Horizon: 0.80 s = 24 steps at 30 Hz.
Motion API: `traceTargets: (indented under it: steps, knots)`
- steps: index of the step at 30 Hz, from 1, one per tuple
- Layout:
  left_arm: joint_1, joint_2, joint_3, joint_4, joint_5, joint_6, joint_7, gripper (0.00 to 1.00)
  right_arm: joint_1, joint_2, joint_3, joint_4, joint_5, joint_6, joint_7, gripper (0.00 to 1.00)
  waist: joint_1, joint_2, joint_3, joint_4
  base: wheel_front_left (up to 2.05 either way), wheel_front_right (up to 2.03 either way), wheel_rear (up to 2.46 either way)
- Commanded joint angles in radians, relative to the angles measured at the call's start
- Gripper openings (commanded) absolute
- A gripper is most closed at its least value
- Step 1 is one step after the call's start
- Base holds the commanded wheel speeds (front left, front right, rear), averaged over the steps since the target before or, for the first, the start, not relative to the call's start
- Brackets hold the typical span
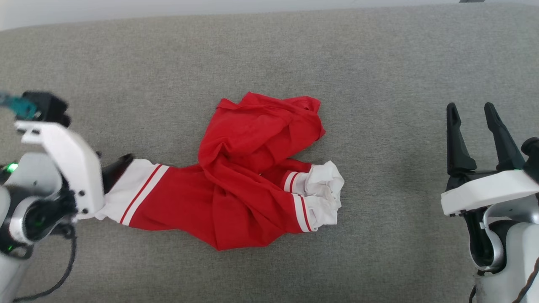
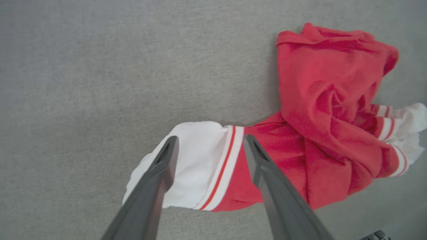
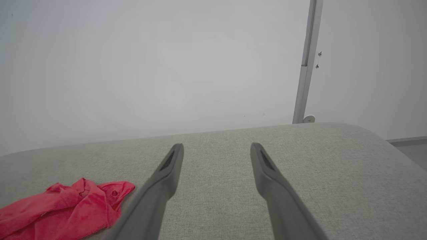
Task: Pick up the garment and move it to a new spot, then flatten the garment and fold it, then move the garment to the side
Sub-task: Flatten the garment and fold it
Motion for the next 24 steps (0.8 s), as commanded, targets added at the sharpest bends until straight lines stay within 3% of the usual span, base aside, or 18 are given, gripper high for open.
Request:
traceTargets:
  steps: [1,13,24]
  knots:
    - [-0.035,-0.014,-0.013,-0.018,-0.015,0.000,0.026,1.00,-0.008,0.000,0.004,0.001,0.007,0.000,-0.004,1.00,0.0000,0.0000,-0.005,-0.005,0.00,0.00,0.00]
    - [-0.205,-0.144,-0.156,-0.004,-0.024,0.000,0.216,1.00,-0.009,0.000,0.032,0.000,0.020,0.000,0.000,1.00,0.0000,0.0000,-0.021,-0.045,0.00,0.00,0.00]
    - [-0.221,-0.164,-0.205,0.110,0.009,0.001,0.227,1.00,-0.026,0.000,0.057,-0.008,0.048,0.000,-0.013,1.00,0.0000,0.0000,0.025,-0.092,0.00,0.00,0.00]
